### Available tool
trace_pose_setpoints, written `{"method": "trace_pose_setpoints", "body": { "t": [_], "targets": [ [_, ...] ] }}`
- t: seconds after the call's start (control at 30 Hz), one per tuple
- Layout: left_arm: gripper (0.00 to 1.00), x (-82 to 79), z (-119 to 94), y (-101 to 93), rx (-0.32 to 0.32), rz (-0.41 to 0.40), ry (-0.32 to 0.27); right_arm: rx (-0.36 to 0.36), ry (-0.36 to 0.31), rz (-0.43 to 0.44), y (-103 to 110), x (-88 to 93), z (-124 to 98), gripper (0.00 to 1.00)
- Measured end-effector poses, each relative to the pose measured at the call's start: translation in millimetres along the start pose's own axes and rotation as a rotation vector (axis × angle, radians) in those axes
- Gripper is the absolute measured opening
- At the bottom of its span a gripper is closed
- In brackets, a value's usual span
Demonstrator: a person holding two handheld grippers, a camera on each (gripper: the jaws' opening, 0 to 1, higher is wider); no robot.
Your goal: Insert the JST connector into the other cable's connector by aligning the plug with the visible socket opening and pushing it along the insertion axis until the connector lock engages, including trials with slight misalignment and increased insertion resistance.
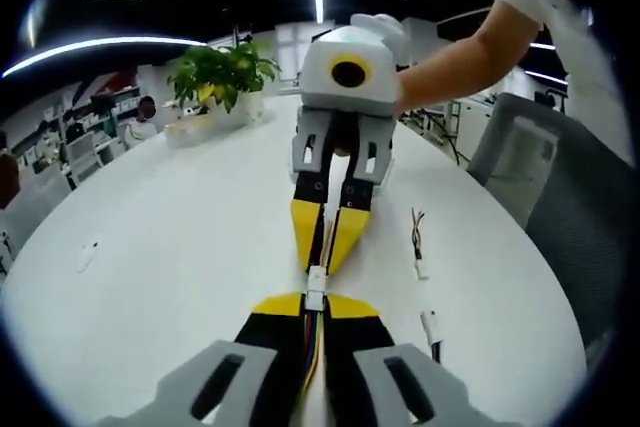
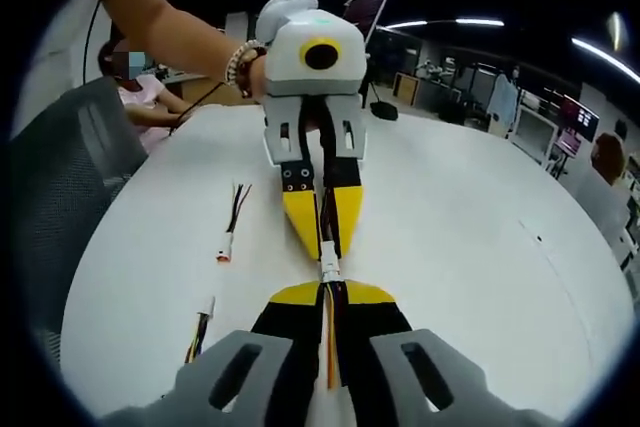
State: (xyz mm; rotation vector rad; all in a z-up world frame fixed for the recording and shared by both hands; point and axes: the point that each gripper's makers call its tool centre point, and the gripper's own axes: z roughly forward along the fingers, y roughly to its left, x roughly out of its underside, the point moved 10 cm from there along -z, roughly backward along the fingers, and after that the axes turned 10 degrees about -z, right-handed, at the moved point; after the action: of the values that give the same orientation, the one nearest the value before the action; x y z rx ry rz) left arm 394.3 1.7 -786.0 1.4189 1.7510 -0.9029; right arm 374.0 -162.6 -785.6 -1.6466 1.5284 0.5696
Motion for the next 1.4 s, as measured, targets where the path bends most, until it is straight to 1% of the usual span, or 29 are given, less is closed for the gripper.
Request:
{"method": "trace_pose_setpoints", "body": {
  "t": [0.13, 0.37, 0.6, 0.93, 1.0, 1.1, 1.2, 1.27, 1.33, 1.4],
  "targets": [
    [0.00, 2.5, 2.8, 0.4, -0.001, -0.008, 0.016, -0.003, 0.012, 0.010, 0.8, 2.8, 3.4, 0.03],
    [0.00, 4.5, 3.6, 1.8, -0.005, -0.020, 0.031, -0.001, 0.013, 0.026, 0.5, 5.8, 5.4, 0.04],
    [0.00, 7.2, 5.2, 0.6, -0.004, -0.014, 0.050, -0.010, 0.013, 0.033, 2.0, 8.7, 8.6, 0.04],
    [0.00, 7.3, 5.8, 0.3, -0.011, -0.001, 0.052, -0.001, 0.011, 0.026, 1.4, 10.2, 8.9, 0.04],
    [0.00, 7.5, 5.7, 0.2, -0.012, -0.012, 0.051, 0.001, 0.012, 0.018, 1.5, 10.1, 9.1, 0.04],
    [0.00, 7.5, 5.5, 0.5, -0.018, -0.020, 0.051, 0.006, 0.013, 0.031, 0.9, 10.2, 9.4, 0.05],
    [0.05, 7.4, 5.8, -1.0, -0.009, -0.025, 0.049, 0.003, 0.004, 0.045, 1.3, 10.0, 9.3, 0.05],
    [0.06, 7.8, 6.2, -1.7, -0.007, -0.020, 0.055, 0.001, 0.002, 0.053, 1.5, 9.4, 9.0, 0.05],
    [0.06, 7.8, 6.1, -1.9, -0.007, -0.026, 0.053, 0.008, 0.002, 0.042, 1.2, 8.9, 8.8, 0.06],
    [0.07, 7.0, 4.6, -1.7, -0.019, -0.043, 0.033, 0.010, 0.003, 0.053, 1.6, 8.8, 8.4, 0.09]
  ]
}}
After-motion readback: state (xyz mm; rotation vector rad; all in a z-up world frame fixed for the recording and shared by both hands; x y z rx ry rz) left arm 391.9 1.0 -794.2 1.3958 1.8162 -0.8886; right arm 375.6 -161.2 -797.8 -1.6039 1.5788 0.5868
